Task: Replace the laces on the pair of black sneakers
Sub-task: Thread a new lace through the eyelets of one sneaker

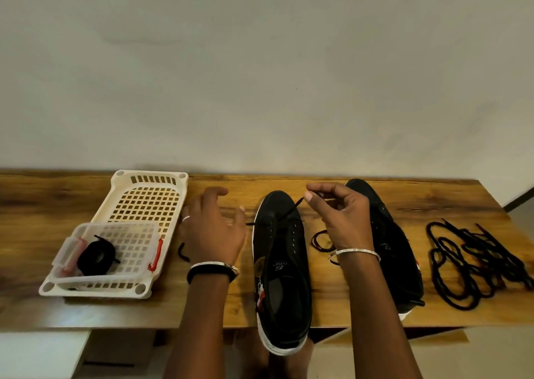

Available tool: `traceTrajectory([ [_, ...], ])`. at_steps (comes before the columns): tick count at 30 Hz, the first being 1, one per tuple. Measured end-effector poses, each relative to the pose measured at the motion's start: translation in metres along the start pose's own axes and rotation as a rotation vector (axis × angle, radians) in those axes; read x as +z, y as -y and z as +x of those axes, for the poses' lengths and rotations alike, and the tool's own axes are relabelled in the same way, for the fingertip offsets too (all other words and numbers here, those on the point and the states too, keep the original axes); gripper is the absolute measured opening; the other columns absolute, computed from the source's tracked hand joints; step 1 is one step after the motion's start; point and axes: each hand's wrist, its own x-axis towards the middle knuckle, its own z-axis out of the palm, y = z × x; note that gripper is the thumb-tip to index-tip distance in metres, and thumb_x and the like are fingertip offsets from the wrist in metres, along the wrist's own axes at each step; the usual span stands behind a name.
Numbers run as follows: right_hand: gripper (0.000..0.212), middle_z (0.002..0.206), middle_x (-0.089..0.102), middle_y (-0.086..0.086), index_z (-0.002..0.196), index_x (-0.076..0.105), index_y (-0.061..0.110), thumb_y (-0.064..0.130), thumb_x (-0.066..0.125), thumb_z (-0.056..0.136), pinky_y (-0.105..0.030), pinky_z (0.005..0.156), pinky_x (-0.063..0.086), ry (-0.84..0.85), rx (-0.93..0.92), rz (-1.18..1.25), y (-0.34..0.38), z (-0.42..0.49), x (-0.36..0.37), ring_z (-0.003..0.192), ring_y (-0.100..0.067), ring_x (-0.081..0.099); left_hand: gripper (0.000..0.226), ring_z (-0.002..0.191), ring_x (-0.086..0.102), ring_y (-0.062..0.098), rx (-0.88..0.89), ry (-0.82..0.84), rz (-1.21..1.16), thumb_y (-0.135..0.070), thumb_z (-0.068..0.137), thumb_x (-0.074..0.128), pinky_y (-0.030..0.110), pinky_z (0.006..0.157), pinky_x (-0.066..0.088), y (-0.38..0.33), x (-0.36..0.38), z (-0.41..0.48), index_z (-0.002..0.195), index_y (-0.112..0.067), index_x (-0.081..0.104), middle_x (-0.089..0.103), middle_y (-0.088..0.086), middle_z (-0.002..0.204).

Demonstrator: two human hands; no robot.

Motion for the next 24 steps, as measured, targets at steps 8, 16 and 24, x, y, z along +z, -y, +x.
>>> traceTrajectory([
  [8, 0.012, 0.081, 0.075, -0.004, 0.098, 0.078, 0.01, 0.008, 0.077, 0.086, -0.024, 0.07, 0.057, 0.354, -0.021, -0.111, 0.006, -0.004, 0.004, 0.073, -0.017, 0.068, 0.018, 0.107, 0.054, 0.016, 0.279, 0.234, 0.001, -0.036, 0.092, 0.061, 0.04, 0.087, 0.042, -0.036, 0.03, -0.019, 0.107, -0.034, 0.071, 0.064, -0.011, 0.109],
  [16, 0.013, 0.088, 0.079, 0.002, 0.093, 0.08, 0.01, 0.008, 0.081, 0.081, -0.014, 0.073, 0.053, 0.149, 0.011, -0.104, 0.01, 0.001, -0.043, 0.086, -0.007, 0.072, 0.016, 0.067, 0.061, 0.012, -0.228, -0.046, -0.199, -0.031, 0.093, 0.064, 0.02, 0.051, 0.033, -0.023, 0.018, -0.015, 0.093, -0.02, 0.075, 0.072, -0.003, 0.078],
  [24, 0.016, 0.095, 0.077, 0.003, 0.099, 0.079, 0.018, 0.012, 0.079, 0.084, -0.028, 0.079, 0.059, -0.326, -0.059, -0.055, 0.007, 0.001, -0.068, 0.093, -0.008, 0.072, 0.005, 0.042, 0.056, 0.0, -0.742, 0.066, -0.754, -0.015, 0.093, 0.063, 0.016, 0.042, 0.04, -0.026, 0.012, -0.011, 0.095, -0.014, 0.068, 0.073, -0.001, 0.072],
])
